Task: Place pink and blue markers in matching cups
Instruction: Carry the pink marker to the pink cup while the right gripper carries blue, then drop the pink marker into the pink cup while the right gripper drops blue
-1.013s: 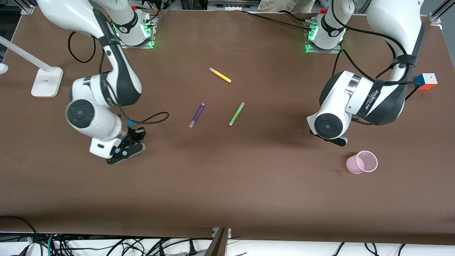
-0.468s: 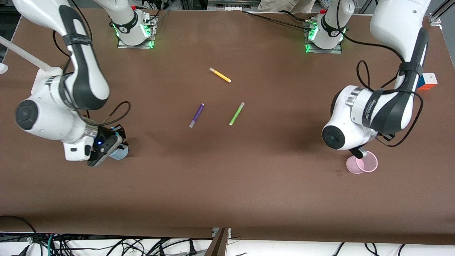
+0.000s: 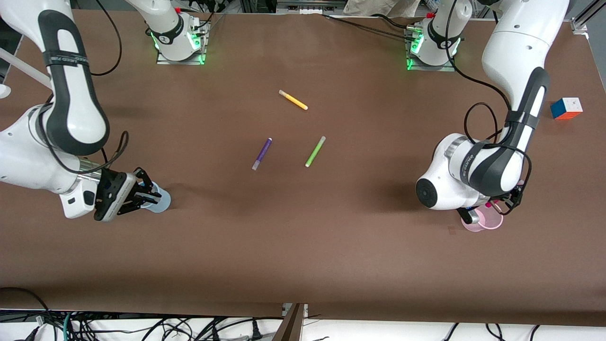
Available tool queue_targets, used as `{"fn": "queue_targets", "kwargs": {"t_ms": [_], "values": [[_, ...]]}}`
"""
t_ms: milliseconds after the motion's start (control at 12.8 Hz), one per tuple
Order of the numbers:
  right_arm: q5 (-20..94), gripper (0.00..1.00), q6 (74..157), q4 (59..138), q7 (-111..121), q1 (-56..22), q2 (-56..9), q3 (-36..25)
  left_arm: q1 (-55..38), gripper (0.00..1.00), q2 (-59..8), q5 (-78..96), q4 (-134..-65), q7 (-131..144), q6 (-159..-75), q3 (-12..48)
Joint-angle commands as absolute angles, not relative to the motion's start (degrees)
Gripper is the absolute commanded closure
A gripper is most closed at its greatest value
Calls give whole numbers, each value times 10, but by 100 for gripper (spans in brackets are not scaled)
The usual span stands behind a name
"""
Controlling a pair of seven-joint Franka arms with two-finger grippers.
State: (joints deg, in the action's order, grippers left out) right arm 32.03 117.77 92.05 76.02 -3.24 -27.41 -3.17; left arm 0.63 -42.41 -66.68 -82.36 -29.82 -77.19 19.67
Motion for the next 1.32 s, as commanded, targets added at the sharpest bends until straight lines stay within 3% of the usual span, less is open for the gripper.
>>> {"fn": "queue_targets", "kwargs": {"t_ms": [0,78,156,234,545,857,935,1013,1091,1247], "values": [[381,100,1178,923,842,-10,-283,-25,1,100,-435,-681,-810,-316,-782,185],[399,100,1175,923,872,-1,-286,-25,0,100,-435,-680,-809,-316,-782,185],[413,100,1172,923,902,8,-293,-25,2,70,-437,-679,-810,-320,-785,185],[426,100,1171,924,928,13,-299,-25,0,1,-437,-679,-810,-317,-788,185],[439,100,1138,925,978,37,-307,-25,2,0,-432,-669,-798,-321,-788,187],[444,100,1108,929,1002,50,-313,-25,13,0,-424,-514,-711,-311,-786,187],[444,89,1101,929,996,51,-313,-25,17,0,-420,-480,-702,-298,-785,186],[445,68,1097,929,987,50,-313,-25,32,0,-407,-429,-699,-261,-786,187],[444,2,1096,929,979,50,-313,-25,50,0,-391,-359,-699,-207,-792,189],[441,0,1084,924,892,49,-302,-25,78,0,-357,-219,-700,-98,-834,190]]}}
